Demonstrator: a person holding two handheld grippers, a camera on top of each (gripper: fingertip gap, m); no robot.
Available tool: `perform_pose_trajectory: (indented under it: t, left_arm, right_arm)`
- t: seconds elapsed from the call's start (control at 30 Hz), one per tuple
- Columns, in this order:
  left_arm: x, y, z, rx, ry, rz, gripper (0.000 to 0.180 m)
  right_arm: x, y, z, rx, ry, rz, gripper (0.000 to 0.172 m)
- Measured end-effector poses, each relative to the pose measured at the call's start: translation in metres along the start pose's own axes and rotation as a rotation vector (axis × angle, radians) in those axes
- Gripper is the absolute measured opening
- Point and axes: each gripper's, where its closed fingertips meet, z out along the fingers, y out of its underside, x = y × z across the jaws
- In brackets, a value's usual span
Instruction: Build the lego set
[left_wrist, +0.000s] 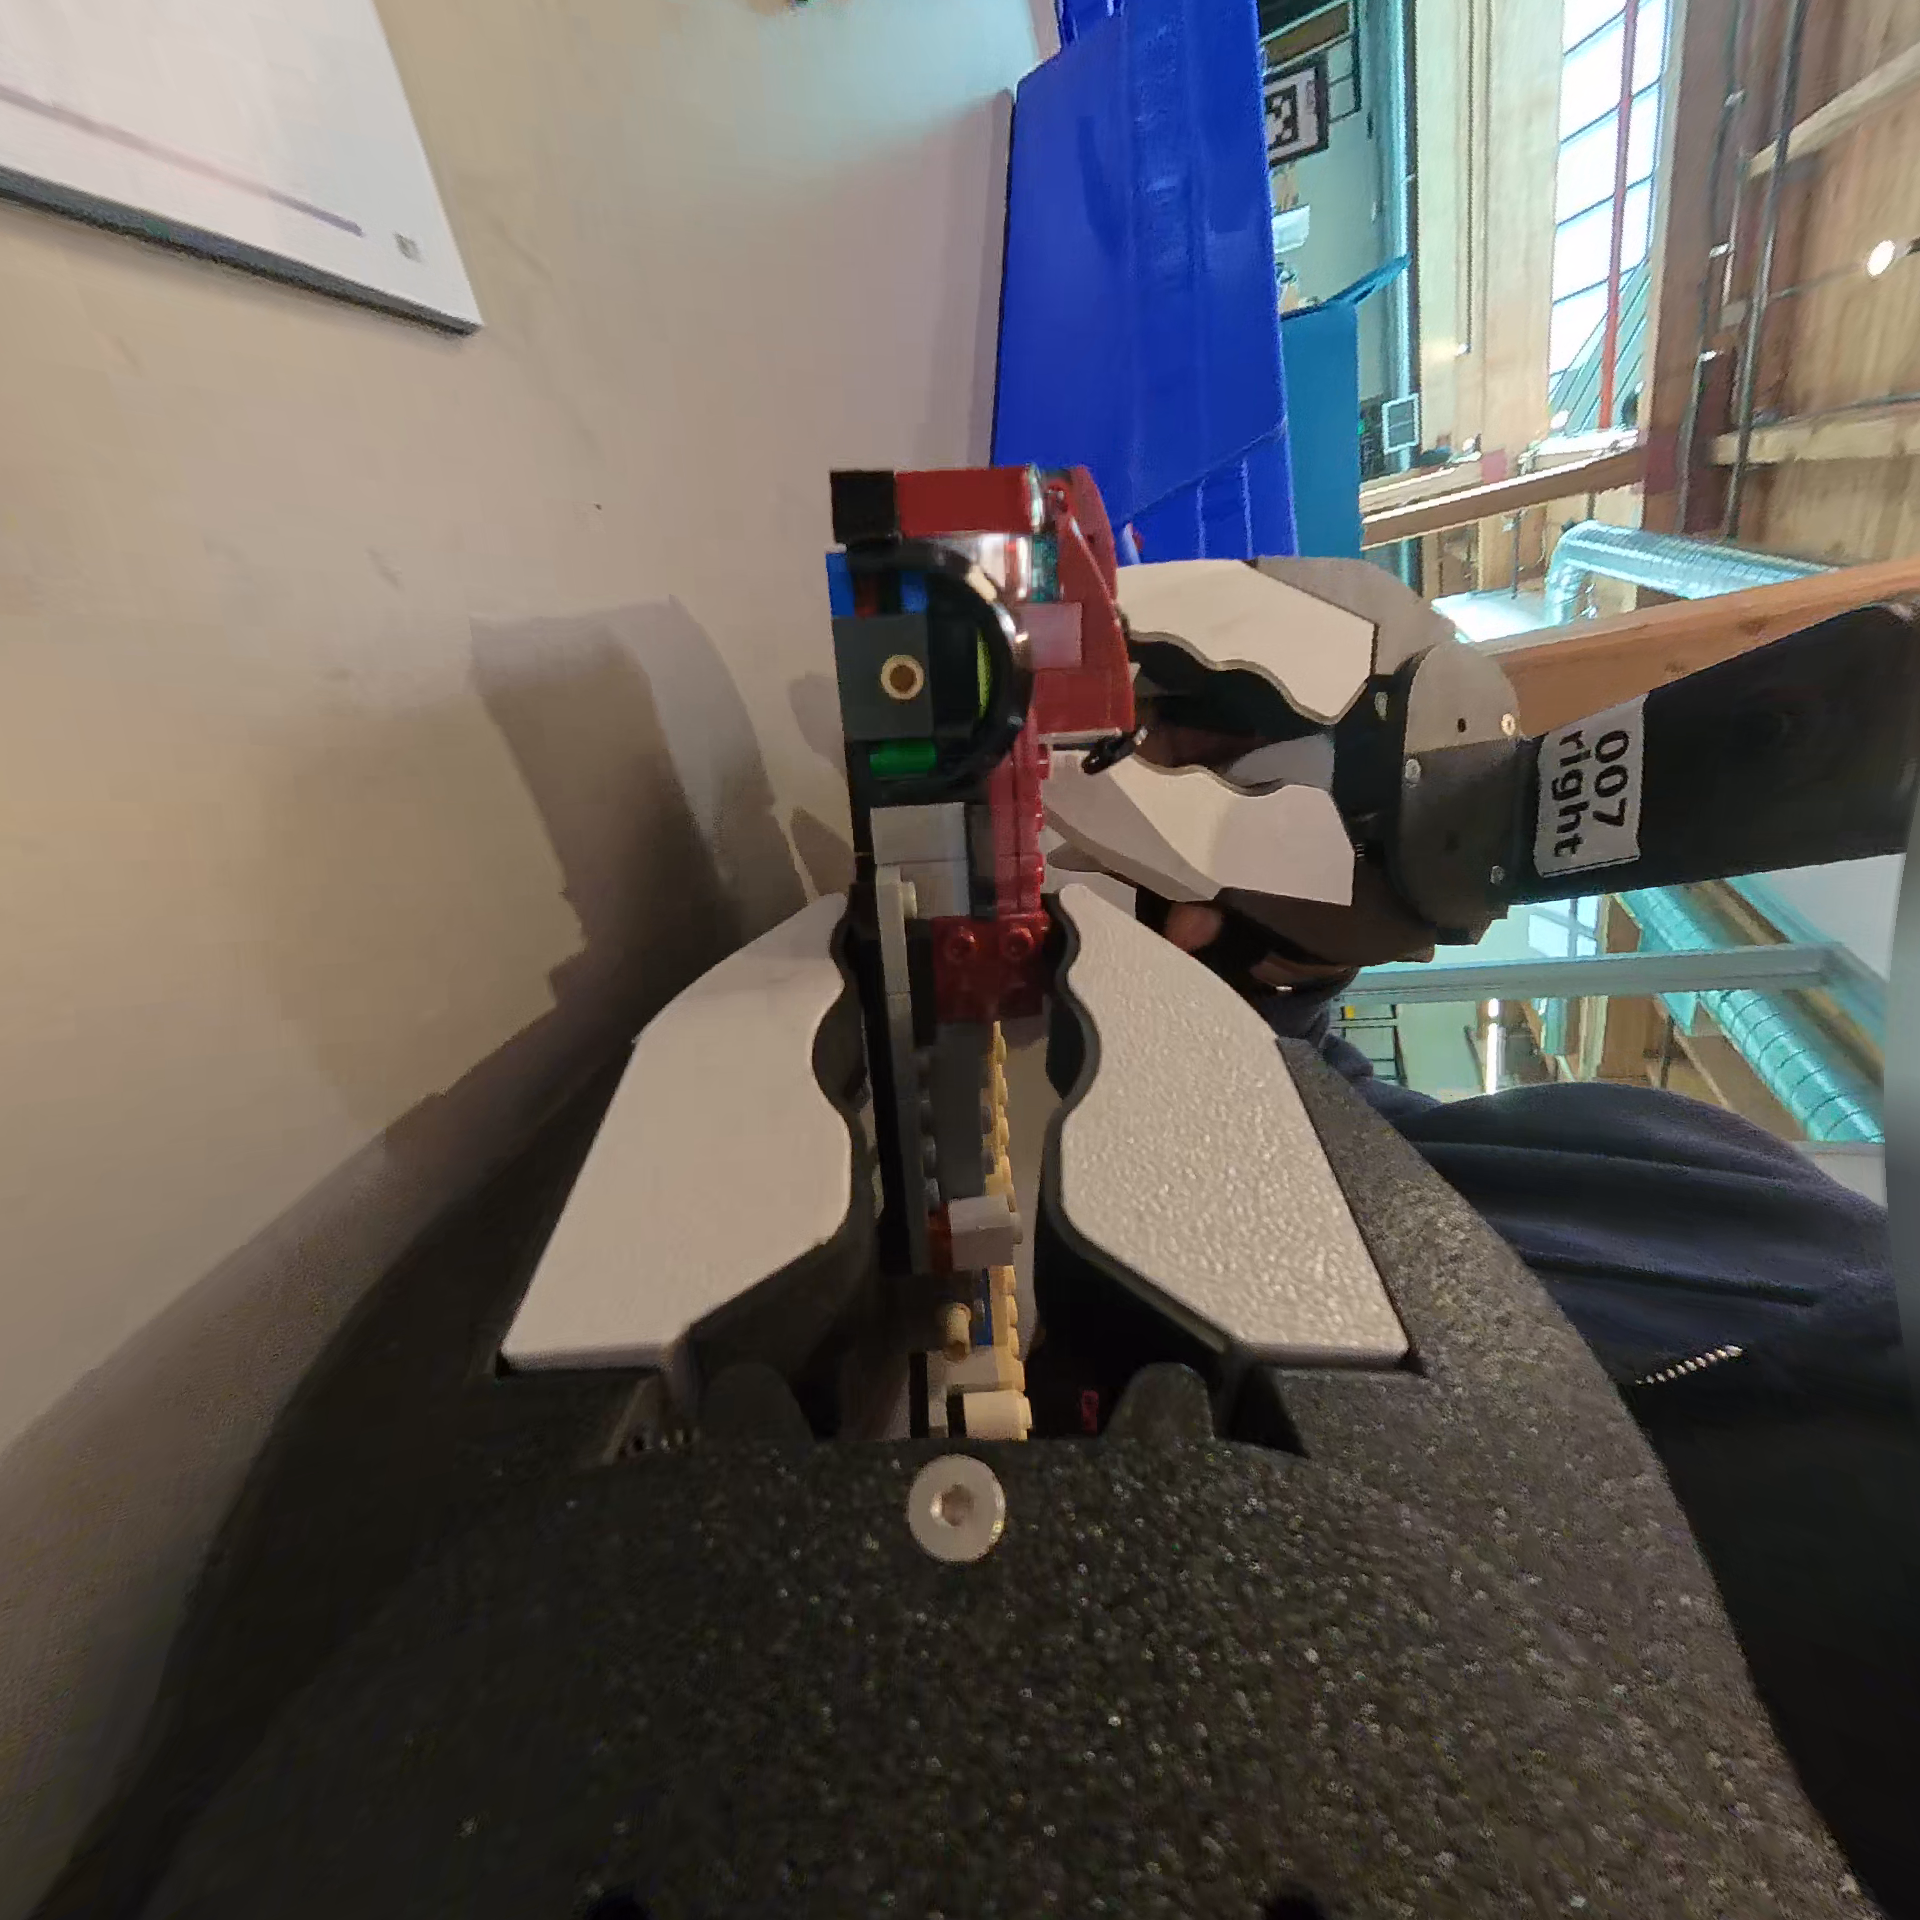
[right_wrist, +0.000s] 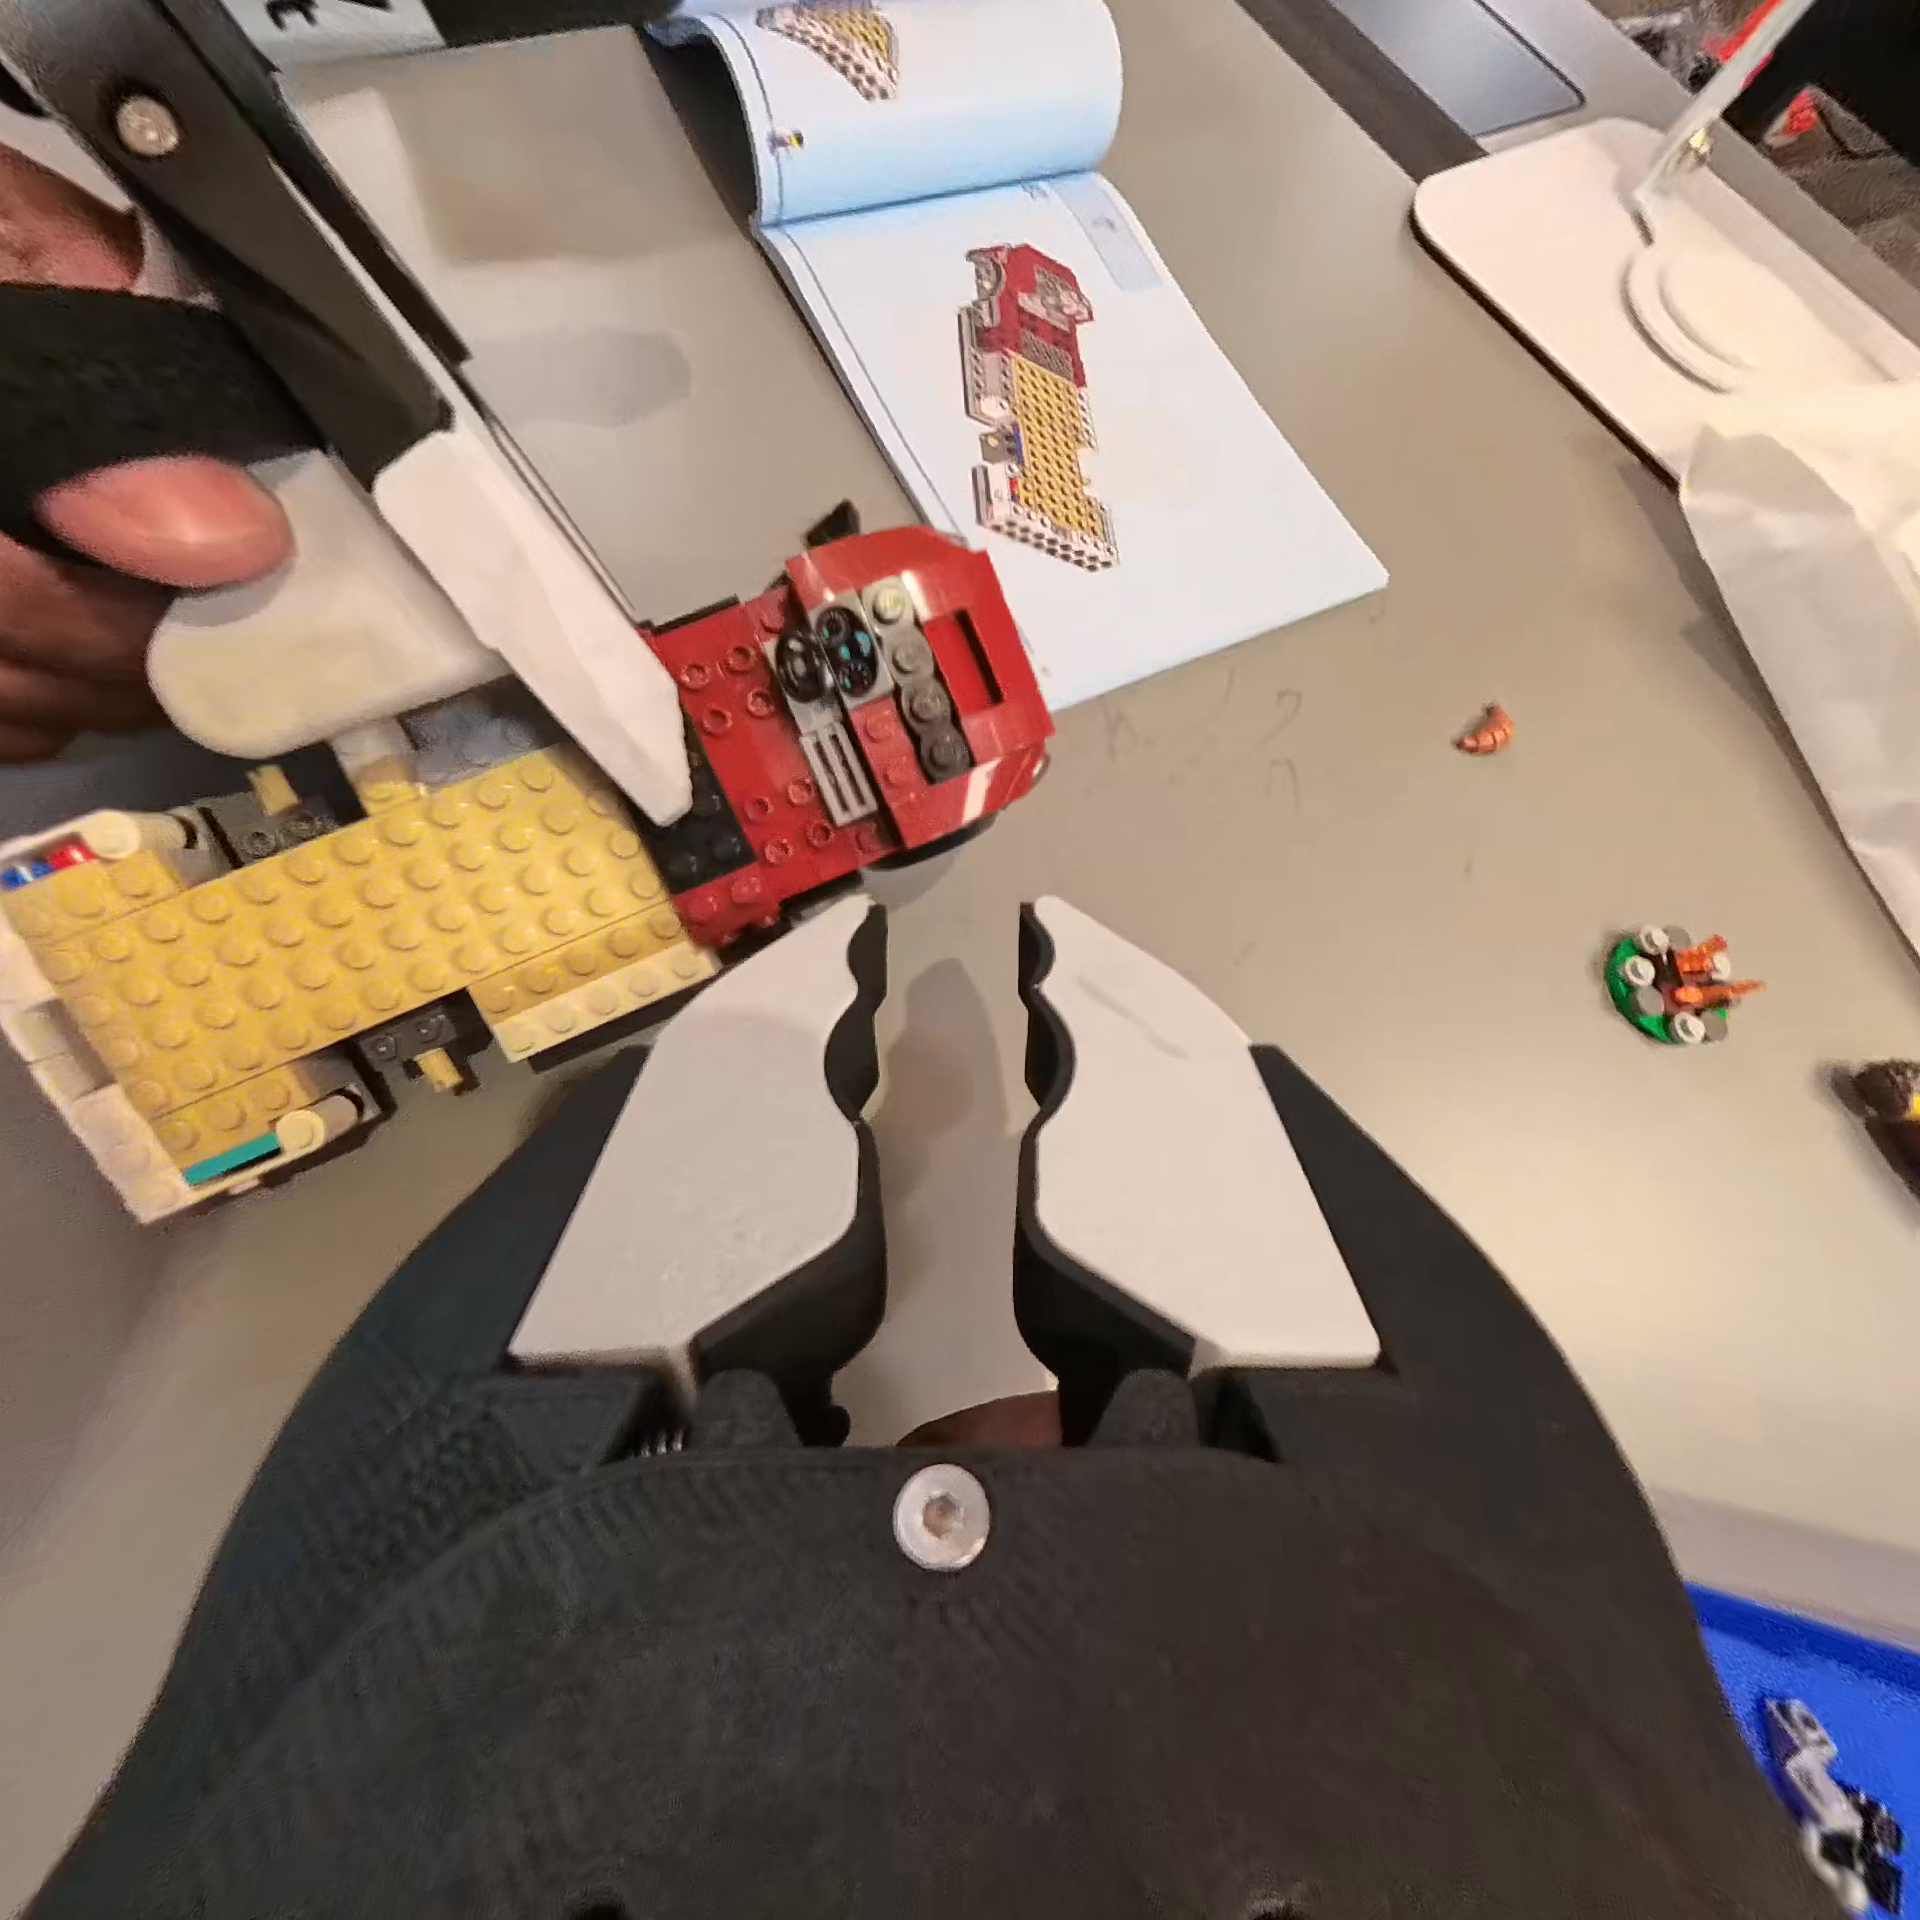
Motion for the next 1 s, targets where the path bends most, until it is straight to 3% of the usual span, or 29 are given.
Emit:
perform_pose_trajectory:
  t: [0.2, 0.37, 0.5, 0.7, 0.83, 1.0]
  left_arm:
    - [-0.011, 0.001, 0.01, 0.0, -0.139, 0.09, 0.035]
    - [-0.017, -0.003, 0.007, 0.009, -0.243, 0.162, 0.049]
    - [-0.022, -0.004, -0.001, 0.014, -0.341, 0.228, 0.065]
    - [-0.013, -0.011, -0.03, 0.075, -0.451, 0.366, 0.073]
    - [0.054, -0.004, -0.03, 0.105, -0.27, 0.636, 0.076]
    - [0.137, 0.031, -0.004, 0.086, 0.015, 0.965, 0.075]
  right_arm:
    - [0.003, 0.014, -0.005, -0.031, 0.009, 0.042, 0.023]
    - [0.005, 0.028, -0.003, -0.08, 0.02, 0.073, 0.022]
    - [0.012, 0.037, -0.002, -0.121, 0.062, 0.085, 0.022]
    - [0.03, 0.051, -0.004, -0.202, 0.183, 0.074, 0.022]
    - [0.042, 0.061, -0.004, -0.317, 0.306, 0.008, 0.021]
    - [0.05, 0.06, -0.003, -0.445, 0.422, -0.093, 0.021]
